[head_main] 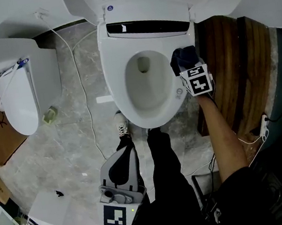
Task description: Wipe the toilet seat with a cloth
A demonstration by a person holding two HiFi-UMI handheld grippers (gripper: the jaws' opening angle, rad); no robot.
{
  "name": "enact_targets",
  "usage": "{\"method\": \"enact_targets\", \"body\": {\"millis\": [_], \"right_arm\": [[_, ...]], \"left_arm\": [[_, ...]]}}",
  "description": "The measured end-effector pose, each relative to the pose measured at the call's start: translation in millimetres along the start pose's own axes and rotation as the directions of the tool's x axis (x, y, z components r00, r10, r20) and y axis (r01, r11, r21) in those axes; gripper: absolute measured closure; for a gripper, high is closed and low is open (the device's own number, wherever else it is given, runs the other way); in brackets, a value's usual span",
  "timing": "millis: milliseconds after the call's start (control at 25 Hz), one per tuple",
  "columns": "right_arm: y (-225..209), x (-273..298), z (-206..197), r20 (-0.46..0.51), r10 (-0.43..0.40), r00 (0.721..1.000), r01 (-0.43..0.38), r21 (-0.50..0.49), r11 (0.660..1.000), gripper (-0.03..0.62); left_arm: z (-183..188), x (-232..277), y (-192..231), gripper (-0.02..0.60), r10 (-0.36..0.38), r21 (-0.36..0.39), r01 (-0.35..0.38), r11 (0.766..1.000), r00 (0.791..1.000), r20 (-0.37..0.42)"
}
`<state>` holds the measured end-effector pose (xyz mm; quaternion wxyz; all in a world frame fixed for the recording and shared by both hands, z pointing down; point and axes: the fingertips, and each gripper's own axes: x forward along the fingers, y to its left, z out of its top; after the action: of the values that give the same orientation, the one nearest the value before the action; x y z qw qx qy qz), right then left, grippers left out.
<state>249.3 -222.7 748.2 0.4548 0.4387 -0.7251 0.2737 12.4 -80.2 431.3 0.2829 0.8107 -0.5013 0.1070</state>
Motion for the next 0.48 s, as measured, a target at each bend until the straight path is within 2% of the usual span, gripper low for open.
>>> {"method": "enact_targets", "body": {"millis": [480], "right_arm": [[13.8,-13.6,-32.7,-0.039,0.013,0.999,-0.013,0.013,1.0,0.5]], "left_arm": [[1.4,1.2,-1.4,0.571,0.001,0.003,-0.001,1.0,1.0,0.009]]}}
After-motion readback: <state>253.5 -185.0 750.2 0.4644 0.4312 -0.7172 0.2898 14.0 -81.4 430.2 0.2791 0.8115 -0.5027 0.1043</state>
